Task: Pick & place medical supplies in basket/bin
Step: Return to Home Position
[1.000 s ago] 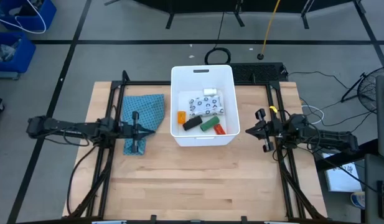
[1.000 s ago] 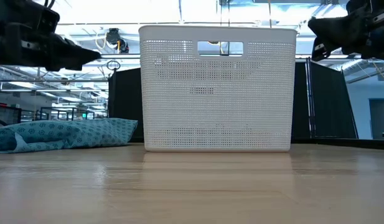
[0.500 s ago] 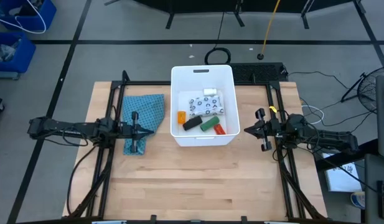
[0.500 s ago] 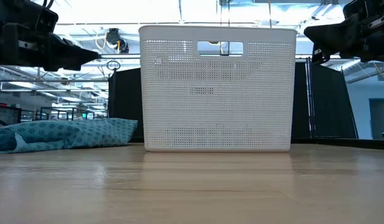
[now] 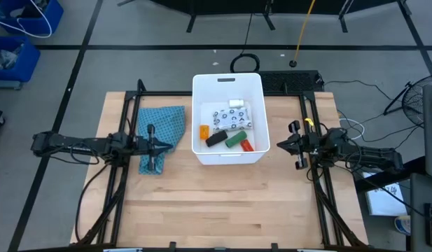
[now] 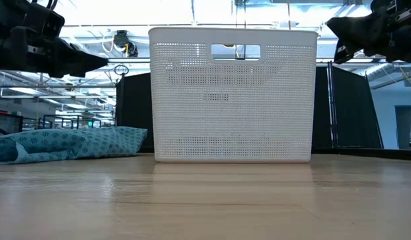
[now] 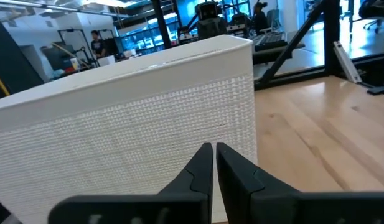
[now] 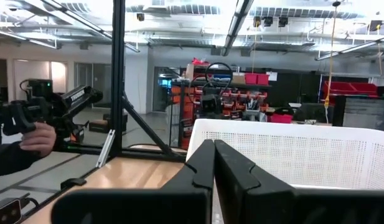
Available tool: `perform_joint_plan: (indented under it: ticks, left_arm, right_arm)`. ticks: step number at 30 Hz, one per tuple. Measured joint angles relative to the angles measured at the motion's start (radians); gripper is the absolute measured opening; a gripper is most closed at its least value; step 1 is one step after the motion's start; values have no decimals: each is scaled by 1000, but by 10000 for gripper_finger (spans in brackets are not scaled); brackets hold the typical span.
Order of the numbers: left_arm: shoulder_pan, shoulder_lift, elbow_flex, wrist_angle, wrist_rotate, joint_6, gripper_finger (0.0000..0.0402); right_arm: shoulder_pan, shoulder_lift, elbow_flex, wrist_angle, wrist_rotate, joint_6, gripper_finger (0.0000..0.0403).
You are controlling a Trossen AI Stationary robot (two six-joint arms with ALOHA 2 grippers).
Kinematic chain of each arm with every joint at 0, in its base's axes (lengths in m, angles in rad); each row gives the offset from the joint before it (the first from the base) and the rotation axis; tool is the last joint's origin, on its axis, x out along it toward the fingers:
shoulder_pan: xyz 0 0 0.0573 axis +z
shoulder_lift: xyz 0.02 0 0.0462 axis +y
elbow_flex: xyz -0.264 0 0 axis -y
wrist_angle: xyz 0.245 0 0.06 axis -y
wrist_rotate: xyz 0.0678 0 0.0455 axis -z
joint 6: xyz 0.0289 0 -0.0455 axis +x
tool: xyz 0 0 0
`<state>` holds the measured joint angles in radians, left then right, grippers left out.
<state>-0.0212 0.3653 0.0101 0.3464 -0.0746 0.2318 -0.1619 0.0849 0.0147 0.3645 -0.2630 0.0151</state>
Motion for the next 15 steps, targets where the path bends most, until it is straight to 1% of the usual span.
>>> perform_joint_plan:
  ticks: [9, 12, 15]
  left_arm:
    - [0, 0, 0, 2, -5, -5, 3]
    - [0, 0, 0, 2, -5, -5, 7]
    - [0, 0, 0, 2, -5, -5, 22]
  right_arm:
    - [0, 1, 0, -18, 0, 0, 0]
    - [0, 1, -1, -18, 0, 0, 0]
    - [0, 1, -1, -18, 0, 0, 0]
